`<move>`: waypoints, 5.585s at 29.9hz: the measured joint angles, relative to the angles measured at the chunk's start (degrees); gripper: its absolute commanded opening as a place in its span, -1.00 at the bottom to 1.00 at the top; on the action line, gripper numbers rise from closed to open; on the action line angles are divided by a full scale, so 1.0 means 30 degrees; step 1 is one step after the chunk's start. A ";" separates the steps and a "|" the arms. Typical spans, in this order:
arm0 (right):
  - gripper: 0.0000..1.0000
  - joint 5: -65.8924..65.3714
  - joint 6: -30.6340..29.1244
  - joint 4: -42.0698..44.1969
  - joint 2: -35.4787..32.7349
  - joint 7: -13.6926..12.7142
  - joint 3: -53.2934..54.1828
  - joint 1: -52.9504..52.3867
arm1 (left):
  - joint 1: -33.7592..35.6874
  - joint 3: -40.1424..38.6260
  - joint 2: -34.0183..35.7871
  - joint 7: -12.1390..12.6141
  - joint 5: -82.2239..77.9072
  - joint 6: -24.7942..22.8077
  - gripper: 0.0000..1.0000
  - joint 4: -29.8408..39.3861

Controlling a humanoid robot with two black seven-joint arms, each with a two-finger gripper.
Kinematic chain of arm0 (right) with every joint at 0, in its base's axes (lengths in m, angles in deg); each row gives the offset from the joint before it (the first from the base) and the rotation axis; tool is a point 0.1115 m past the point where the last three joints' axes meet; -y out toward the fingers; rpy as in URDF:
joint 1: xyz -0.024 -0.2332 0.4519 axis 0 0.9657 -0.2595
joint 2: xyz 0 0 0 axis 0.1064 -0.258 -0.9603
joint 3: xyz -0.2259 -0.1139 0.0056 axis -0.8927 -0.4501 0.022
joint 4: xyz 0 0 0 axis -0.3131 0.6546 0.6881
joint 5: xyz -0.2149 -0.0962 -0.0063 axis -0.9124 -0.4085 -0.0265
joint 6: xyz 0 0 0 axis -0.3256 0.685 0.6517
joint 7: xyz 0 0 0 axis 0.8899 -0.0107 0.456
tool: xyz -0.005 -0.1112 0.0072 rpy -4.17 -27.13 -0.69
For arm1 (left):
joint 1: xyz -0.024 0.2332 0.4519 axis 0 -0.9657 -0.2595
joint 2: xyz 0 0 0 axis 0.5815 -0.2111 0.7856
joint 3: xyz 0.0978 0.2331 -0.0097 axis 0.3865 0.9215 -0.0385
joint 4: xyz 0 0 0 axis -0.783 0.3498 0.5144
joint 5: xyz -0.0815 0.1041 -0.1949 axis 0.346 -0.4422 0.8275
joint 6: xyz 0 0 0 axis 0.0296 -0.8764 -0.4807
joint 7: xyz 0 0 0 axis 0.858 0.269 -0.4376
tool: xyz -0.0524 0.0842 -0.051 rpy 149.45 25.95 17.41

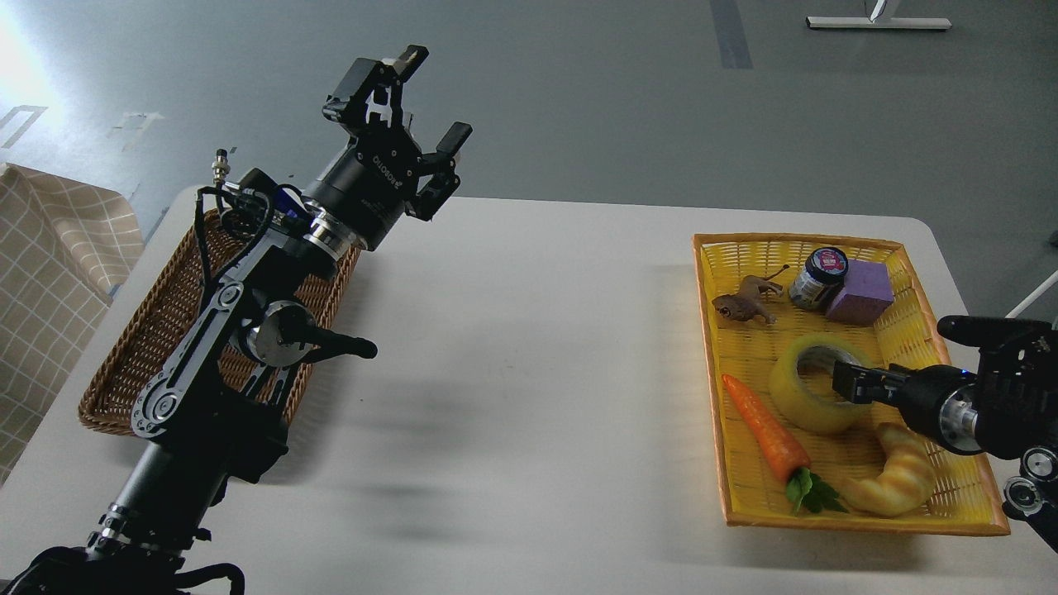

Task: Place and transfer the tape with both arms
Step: 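Close the right gripper on the clear tape roll, then lift the tape roll out of the tray with the right gripper, then set the tape roll on the table center and release it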

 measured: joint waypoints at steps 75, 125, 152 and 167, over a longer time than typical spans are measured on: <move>-0.58 0.0565 -0.0004 -0.0530 0.0370 -0.0052 0.1017 0.0219 | -0.0026 -0.0500 0.0202 0.0000 -0.0021 0.0060 0.96 -0.0322; -0.60 -0.1185 -0.0005 0.6215 1.2303 -0.0202 -0.7576 -1.0930 | -0.0648 -0.1216 0.0471 0.0000 0.0009 0.0042 0.96 -0.0322; -0.25 -0.1781 0.0002 0.6239 1.2258 -0.0212 -0.7527 -0.9473 | -0.0952 -0.1259 0.0718 -0.0009 0.0037 0.0021 0.96 -0.0308; 0.88 -0.1821 0.0001 0.6266 1.1930 -0.0233 -0.7228 -0.9513 | -0.0962 -0.1229 0.0727 -0.0030 0.0036 0.0030 0.96 -0.0316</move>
